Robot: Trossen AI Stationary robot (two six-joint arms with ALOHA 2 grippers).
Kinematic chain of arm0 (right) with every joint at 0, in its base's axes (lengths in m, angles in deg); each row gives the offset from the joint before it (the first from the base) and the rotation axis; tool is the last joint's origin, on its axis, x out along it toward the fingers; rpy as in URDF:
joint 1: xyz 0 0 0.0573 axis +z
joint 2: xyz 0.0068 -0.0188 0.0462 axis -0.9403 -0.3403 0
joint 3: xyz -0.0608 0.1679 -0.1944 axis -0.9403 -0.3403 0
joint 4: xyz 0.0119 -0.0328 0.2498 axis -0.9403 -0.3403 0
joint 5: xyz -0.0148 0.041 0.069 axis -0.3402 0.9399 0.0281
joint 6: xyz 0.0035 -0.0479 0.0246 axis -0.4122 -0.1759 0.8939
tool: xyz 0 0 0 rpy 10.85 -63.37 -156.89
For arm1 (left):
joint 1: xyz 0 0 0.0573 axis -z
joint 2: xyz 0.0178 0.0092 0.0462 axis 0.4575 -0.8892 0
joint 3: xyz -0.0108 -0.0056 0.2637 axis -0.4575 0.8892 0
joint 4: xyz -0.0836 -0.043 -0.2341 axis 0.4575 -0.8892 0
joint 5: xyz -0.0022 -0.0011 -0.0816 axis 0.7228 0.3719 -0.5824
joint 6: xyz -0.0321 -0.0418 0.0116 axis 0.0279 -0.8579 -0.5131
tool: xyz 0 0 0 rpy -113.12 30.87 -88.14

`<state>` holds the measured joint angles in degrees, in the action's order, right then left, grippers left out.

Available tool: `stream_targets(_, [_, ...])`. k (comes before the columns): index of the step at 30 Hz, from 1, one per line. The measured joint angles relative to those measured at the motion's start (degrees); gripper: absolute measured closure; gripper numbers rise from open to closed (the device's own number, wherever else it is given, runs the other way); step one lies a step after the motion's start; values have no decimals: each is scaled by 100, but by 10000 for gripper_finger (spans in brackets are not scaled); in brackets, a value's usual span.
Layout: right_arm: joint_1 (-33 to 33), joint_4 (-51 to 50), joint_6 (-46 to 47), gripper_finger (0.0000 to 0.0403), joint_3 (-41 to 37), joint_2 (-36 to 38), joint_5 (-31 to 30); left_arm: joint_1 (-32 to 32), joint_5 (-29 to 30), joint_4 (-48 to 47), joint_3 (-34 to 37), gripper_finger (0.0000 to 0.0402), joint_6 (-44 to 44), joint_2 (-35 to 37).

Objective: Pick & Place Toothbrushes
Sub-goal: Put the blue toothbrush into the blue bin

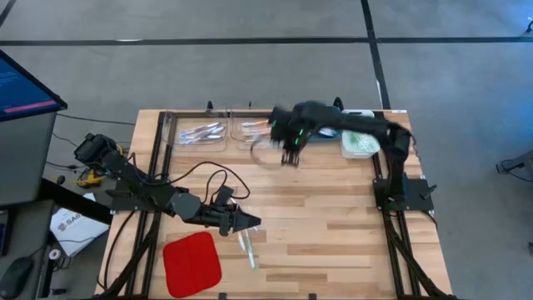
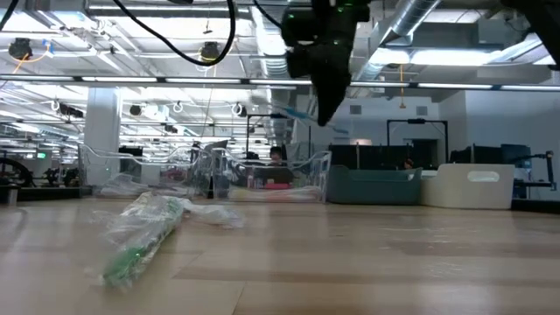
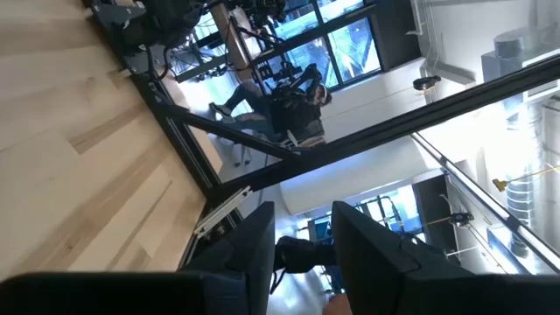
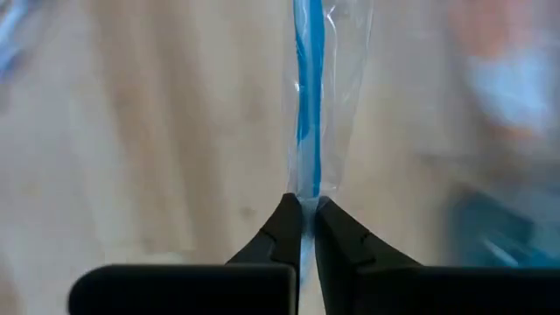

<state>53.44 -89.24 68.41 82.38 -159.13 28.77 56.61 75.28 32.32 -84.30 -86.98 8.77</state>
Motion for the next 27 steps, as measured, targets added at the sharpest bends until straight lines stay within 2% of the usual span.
stream_targets(8, [-2021,219,-101,396,10,309,-99,0,0,57,0,293,-50,0])
stream_targets(13, [-2804,186,-494,396,-81,257,-97,0,0,104,0,293,-92,0])
stream_targets(21, [-3057,177,-1627,396,-795,259,-405,0,-2,125,0,293,-197,0])
stream_targets(27, [-2938,389,-1877,396,-1461,264,-415,-53,-18,125,0,293,-197,0])
